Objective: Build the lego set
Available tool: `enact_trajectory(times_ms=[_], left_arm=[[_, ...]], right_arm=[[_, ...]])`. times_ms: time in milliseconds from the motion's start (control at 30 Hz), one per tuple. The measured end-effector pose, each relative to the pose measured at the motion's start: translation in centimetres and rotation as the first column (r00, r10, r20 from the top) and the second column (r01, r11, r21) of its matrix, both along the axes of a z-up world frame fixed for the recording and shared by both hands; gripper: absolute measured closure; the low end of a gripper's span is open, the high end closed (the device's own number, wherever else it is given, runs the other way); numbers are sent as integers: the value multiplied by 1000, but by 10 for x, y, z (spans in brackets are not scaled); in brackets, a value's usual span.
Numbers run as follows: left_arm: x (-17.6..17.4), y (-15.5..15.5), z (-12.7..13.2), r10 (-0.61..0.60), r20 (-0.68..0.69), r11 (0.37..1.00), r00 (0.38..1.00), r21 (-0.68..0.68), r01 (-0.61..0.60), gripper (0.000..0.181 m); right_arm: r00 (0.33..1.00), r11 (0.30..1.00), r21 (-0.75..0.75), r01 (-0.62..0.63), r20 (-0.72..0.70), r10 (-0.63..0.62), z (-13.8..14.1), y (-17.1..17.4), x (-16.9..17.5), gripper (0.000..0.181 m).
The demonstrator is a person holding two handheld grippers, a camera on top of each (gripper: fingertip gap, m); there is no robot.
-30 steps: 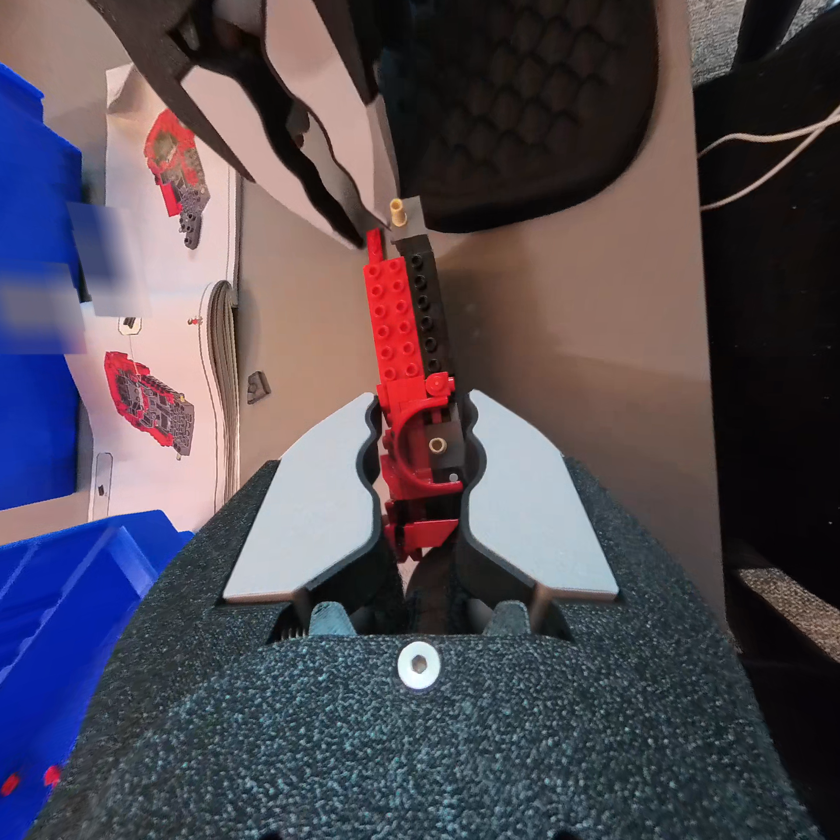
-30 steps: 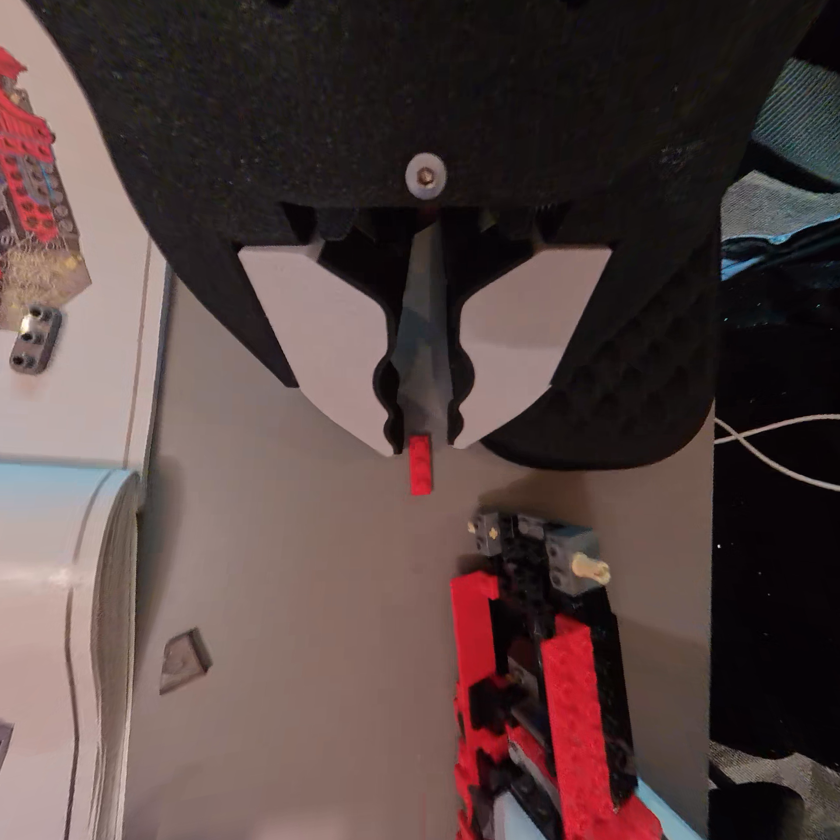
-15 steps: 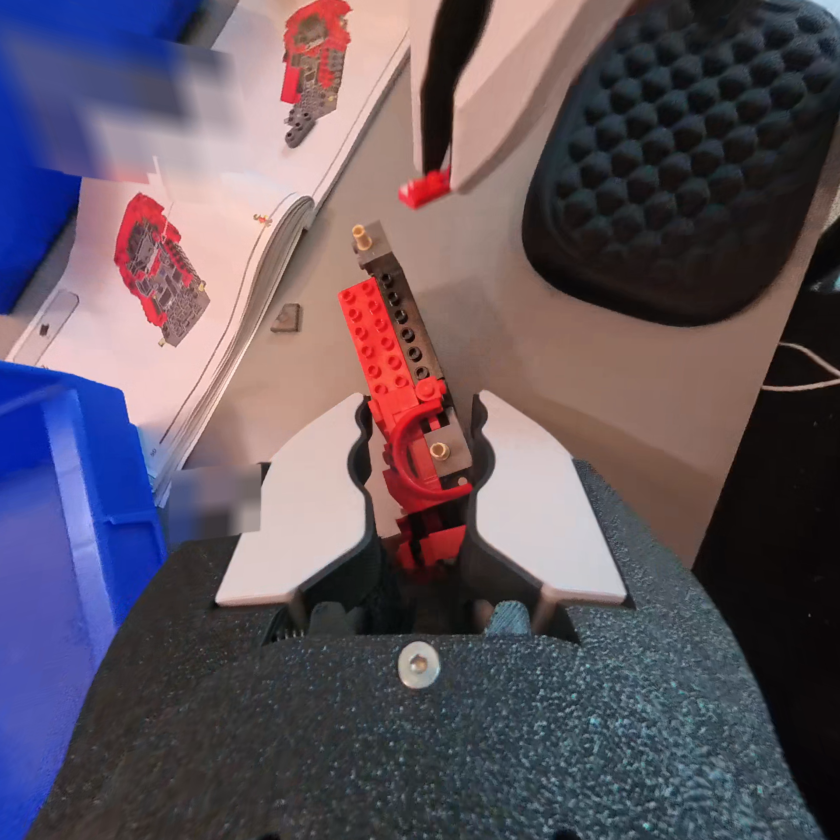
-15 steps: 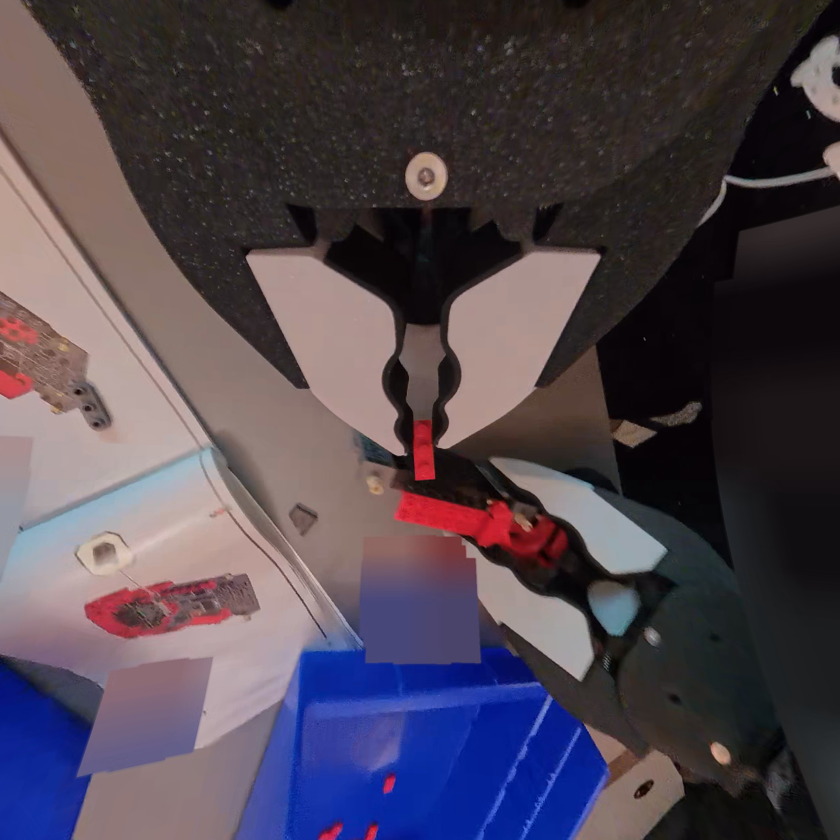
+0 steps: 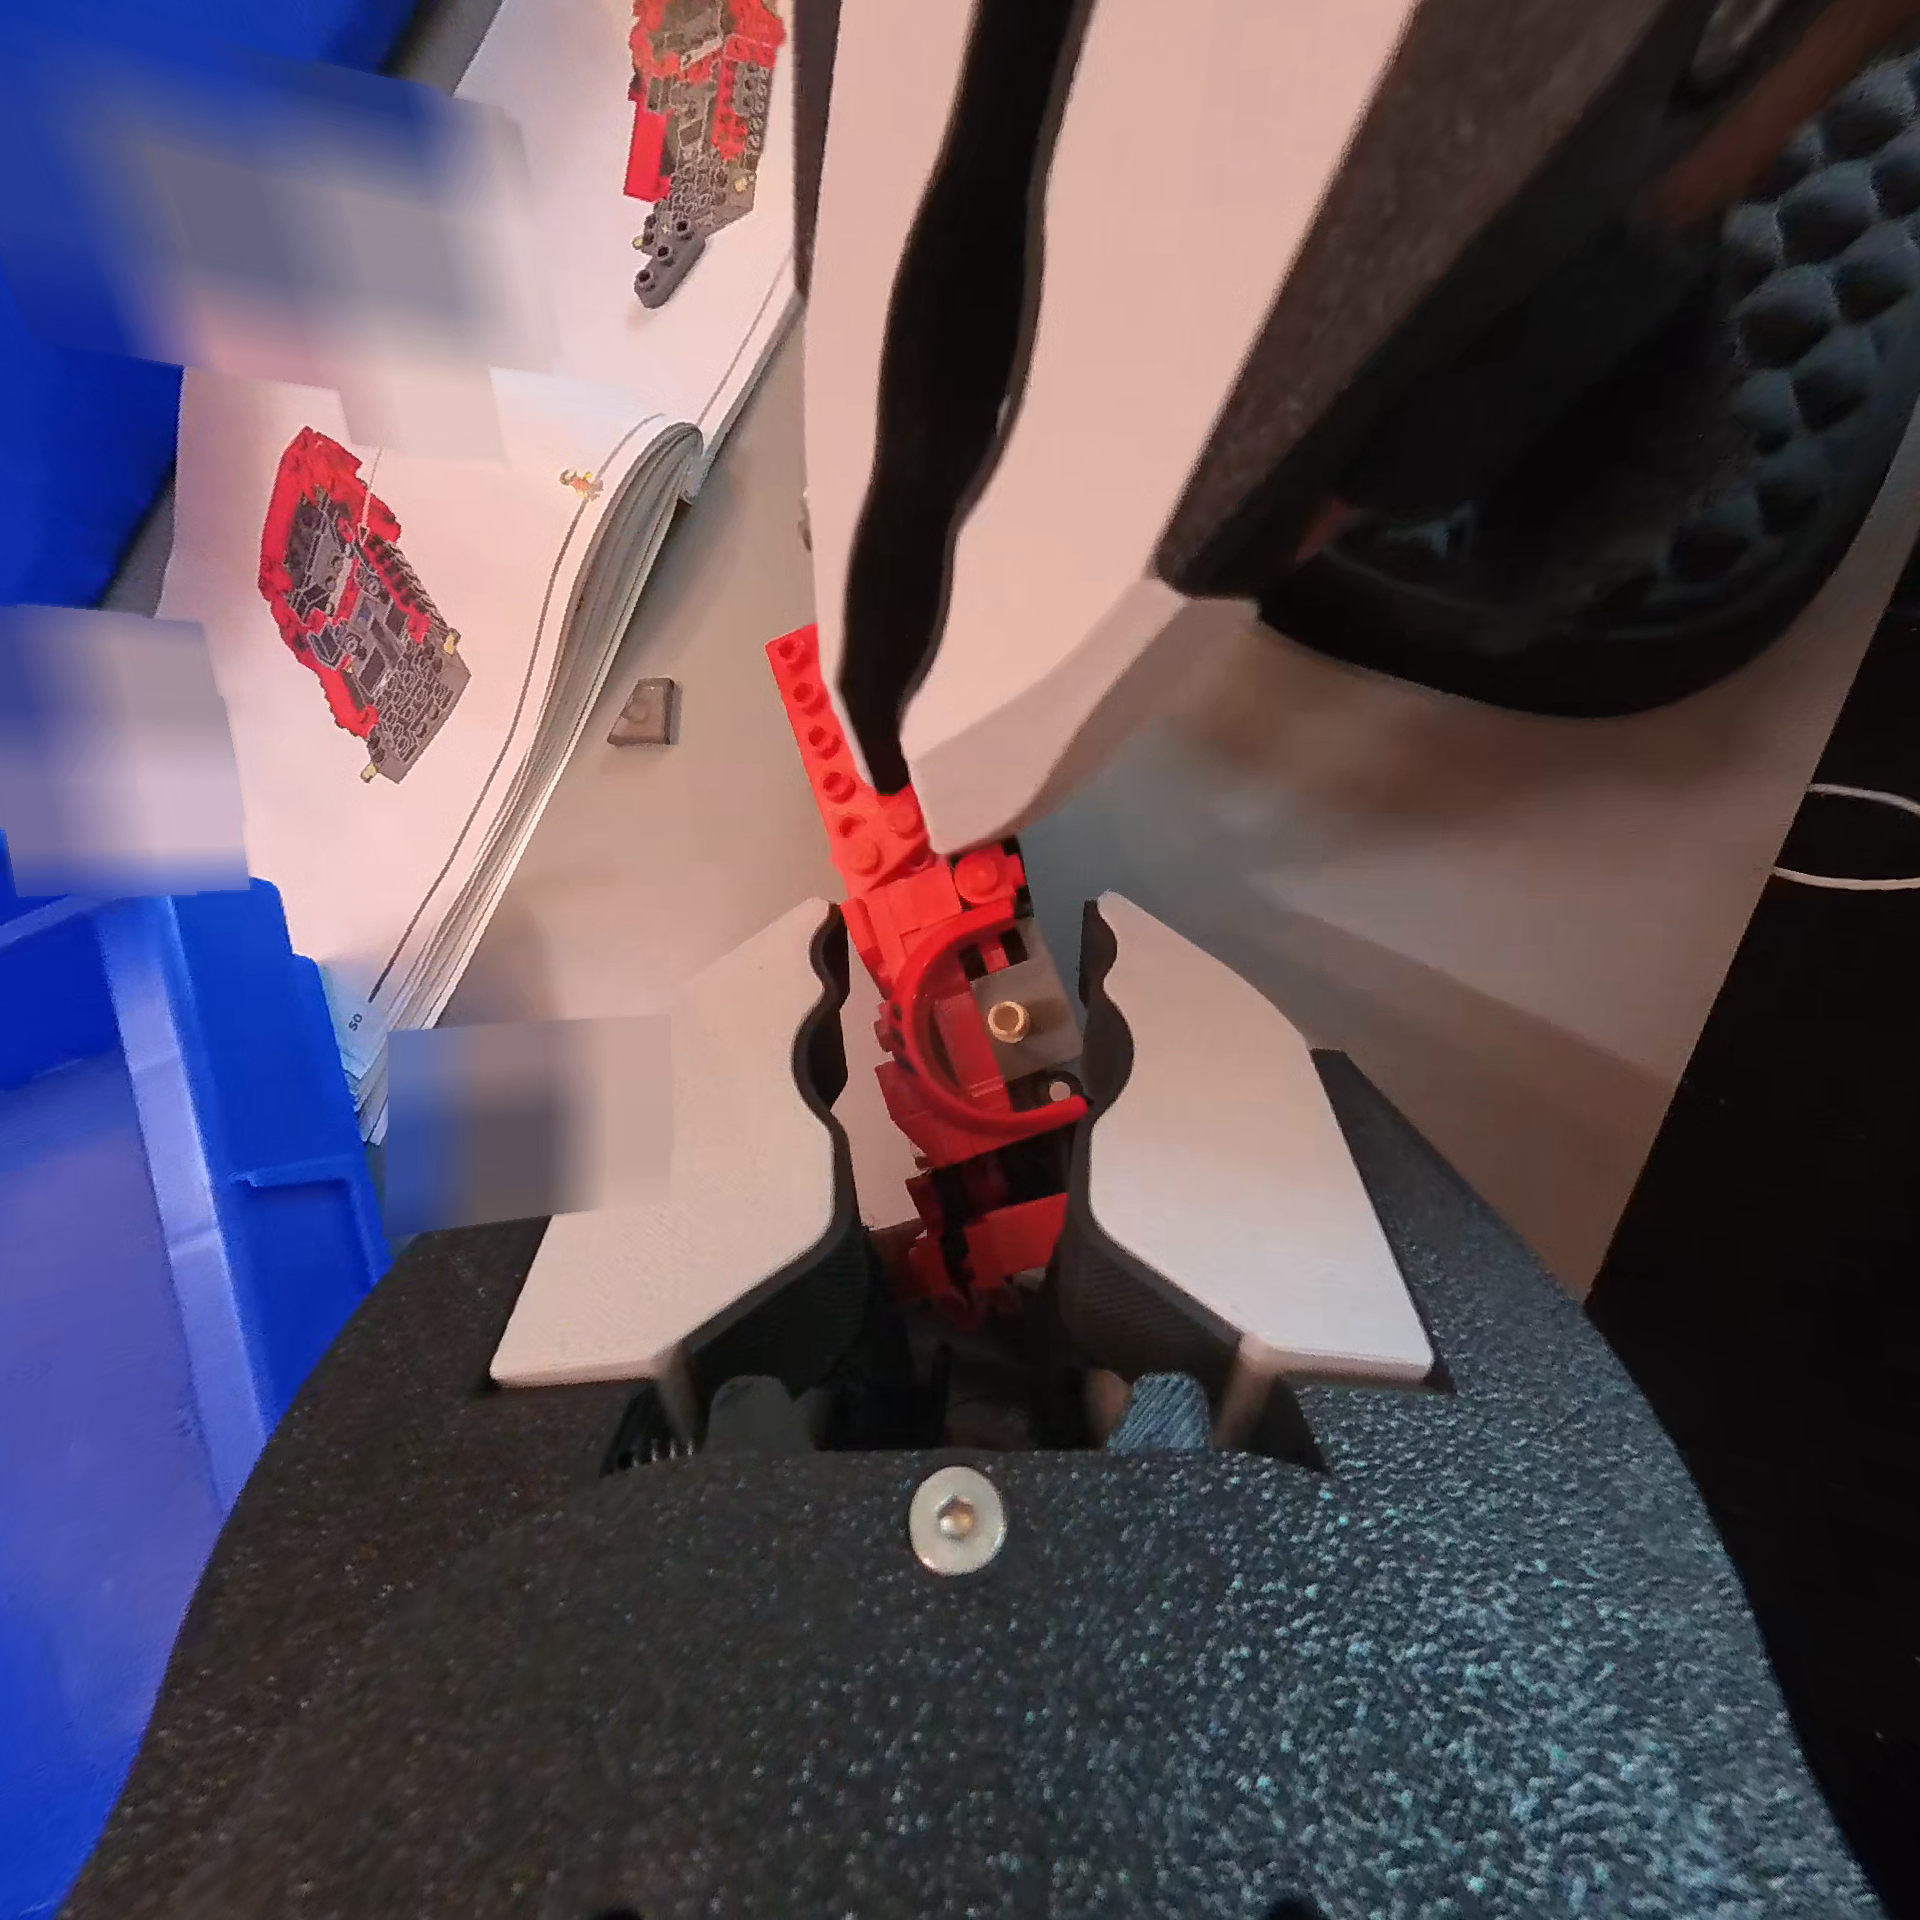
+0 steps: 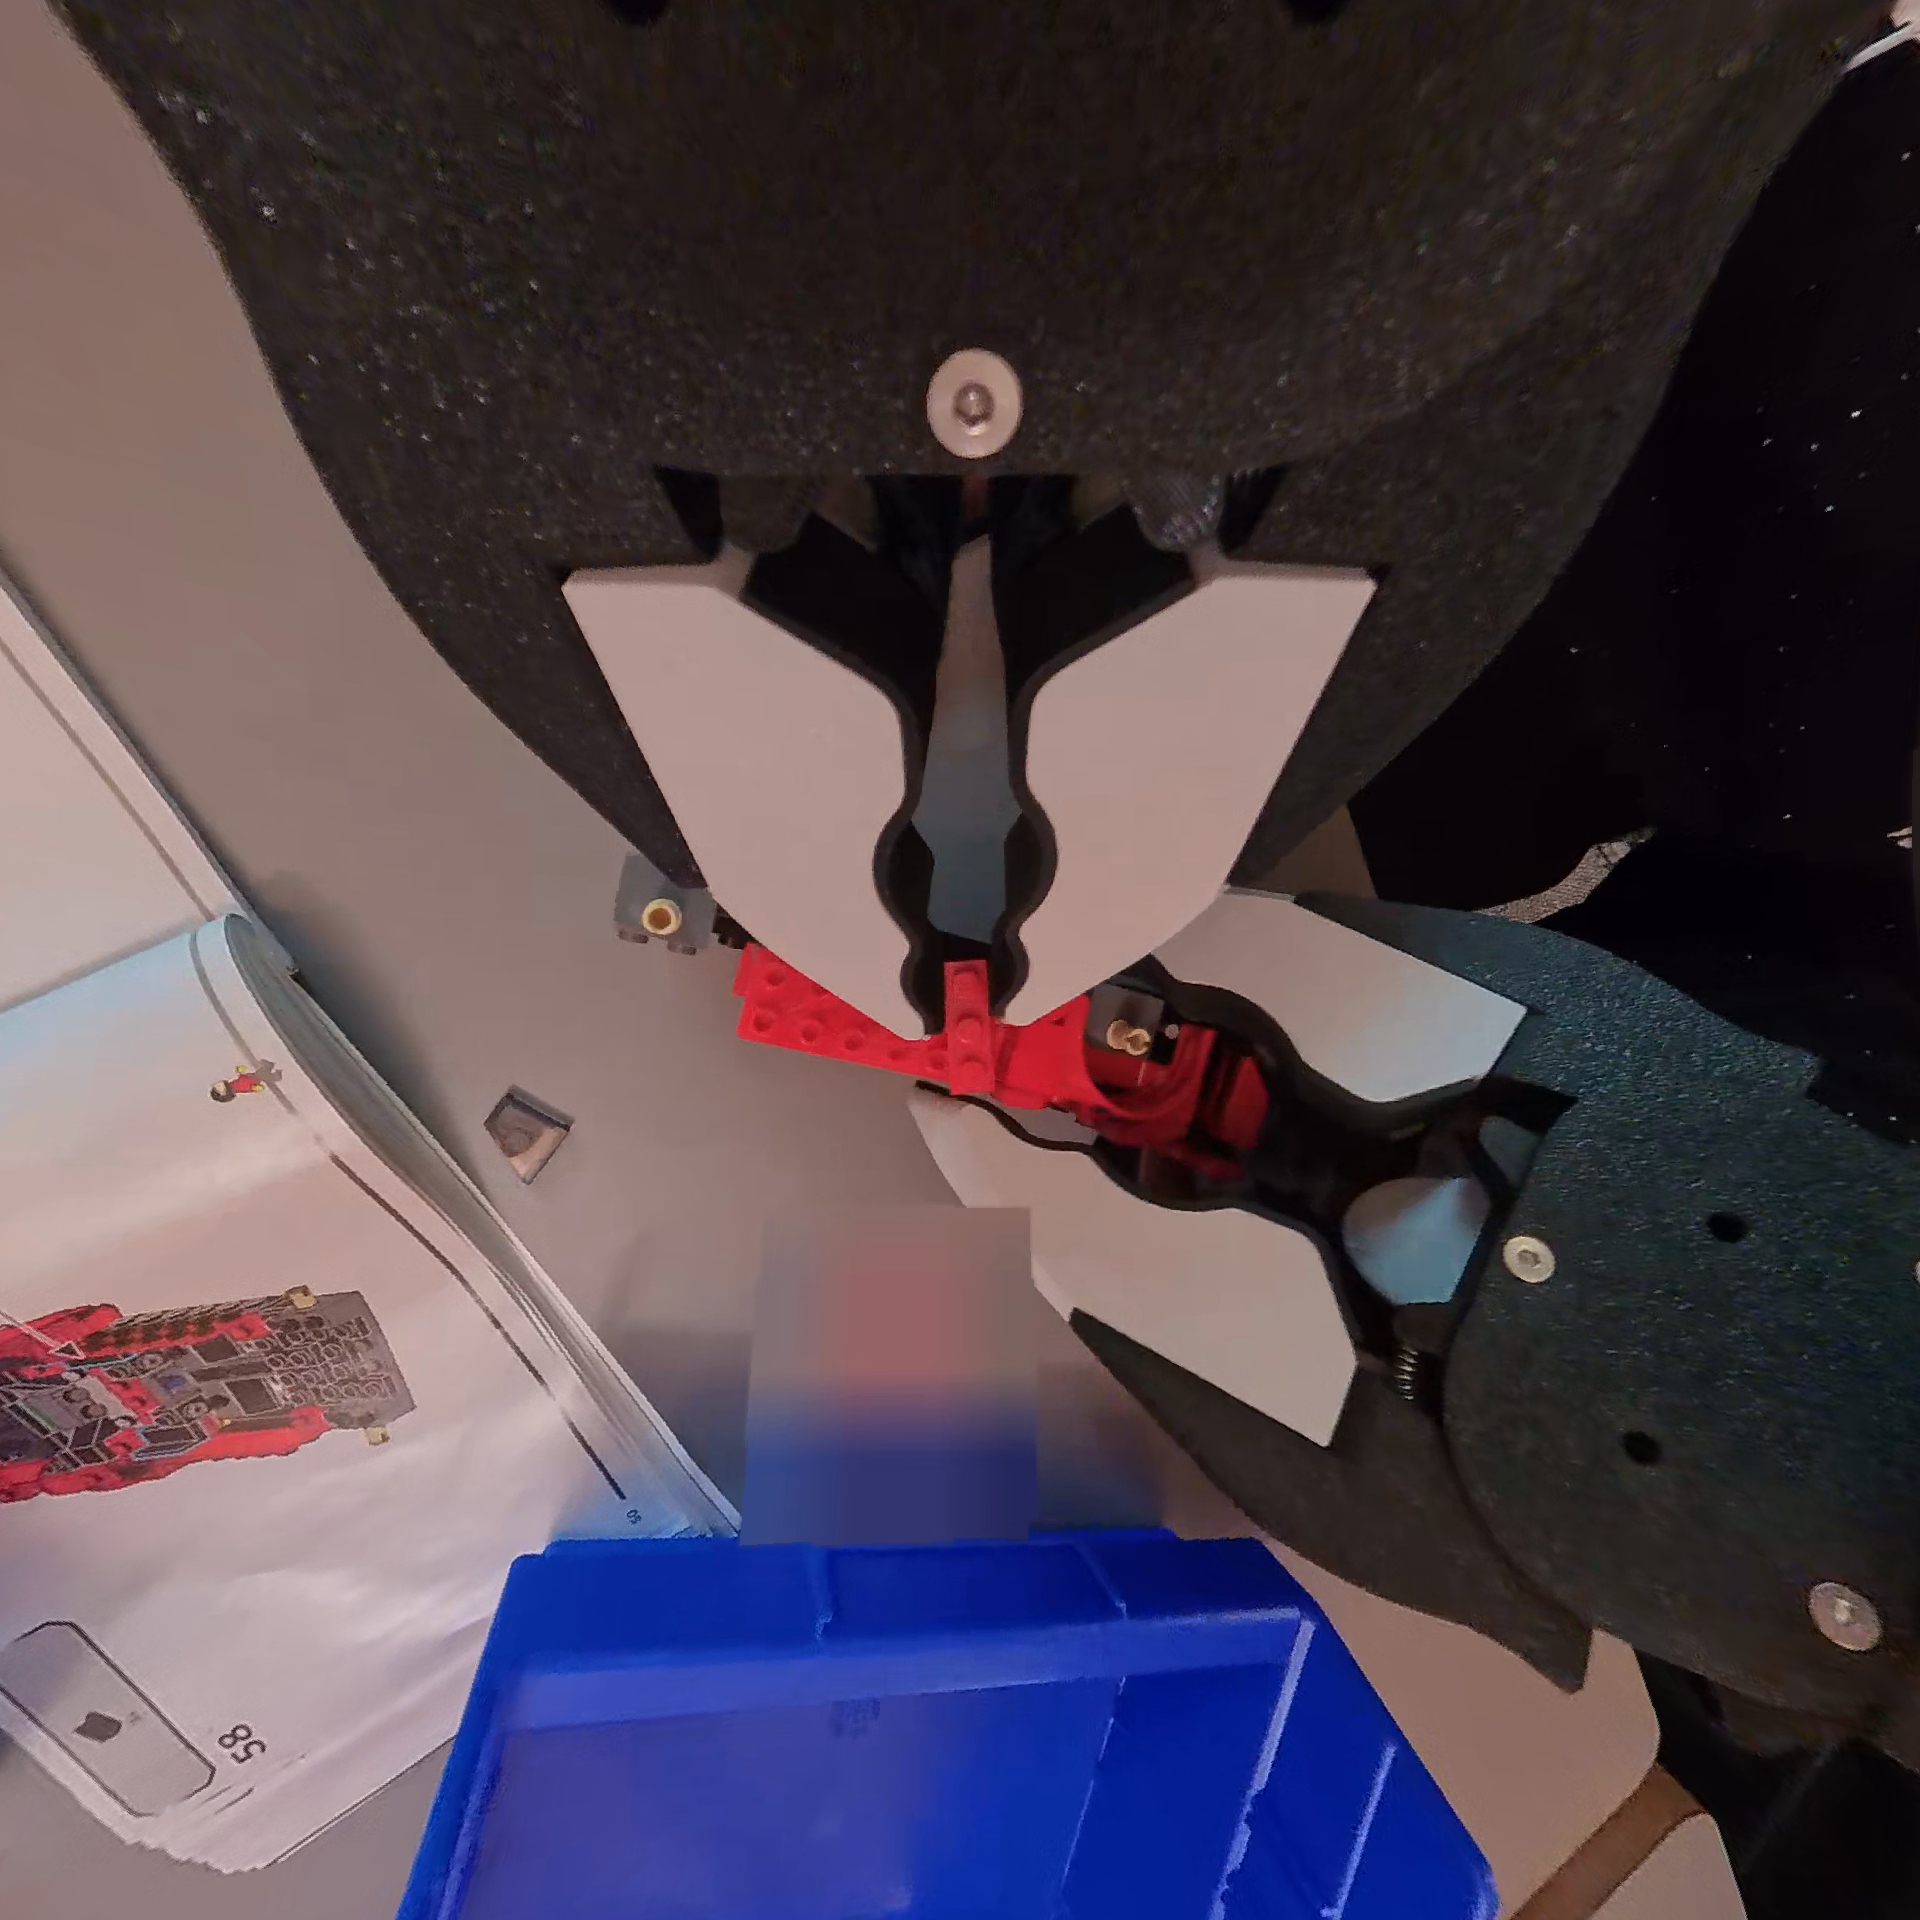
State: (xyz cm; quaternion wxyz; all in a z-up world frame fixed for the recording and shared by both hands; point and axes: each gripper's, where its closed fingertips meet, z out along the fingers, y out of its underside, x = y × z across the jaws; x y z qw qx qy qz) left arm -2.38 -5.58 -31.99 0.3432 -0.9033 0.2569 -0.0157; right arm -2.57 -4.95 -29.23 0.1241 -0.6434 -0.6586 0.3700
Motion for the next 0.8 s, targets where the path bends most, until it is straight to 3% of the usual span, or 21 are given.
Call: enact_trajectory(times_ms=[133, 300, 433, 500, 533, 600, 800], left_arm=[[-1, 0, 0, 1, 14, 1000, 1000, 2, -1, 138], [-2, 0, 1, -7, 38, 1000, 999, 8, 7, 140], [-2, -1, 1, -49, 67, 999, 997, 24, 47, 141], [-3, -2, 1, -77, 70, 997, 995, 29, 75, 142], [-4, -3, 2, -93, 67, 995, 993, 32, 91, 143], [-5, -6, 2, -135, 61, 990, 989, 41, 133, 143], [-4, -13, 4, -279, 42, 958, 959, 75, 276, 145]], right_arm=[[1000, 1000, -23, 14, -3, -14, 3, -2, -3, 165], [997, 994, -84, -69, -36, 66, 11, -8, -1, 158], [947, 952, 62, -300, -97, 305, 24, 9, 6, 164], [871, 864, 175, -471, -60, 487, 22, 17, 17, 163], [824, 810, 221, -543, -46, 565, 22, 22, 23, 159], [788, 768, 287, -573, -64, 612, 25, 37, 27, 143], [802, 838, 207, -505, -245, 544, 27, 58, 46, 106]])
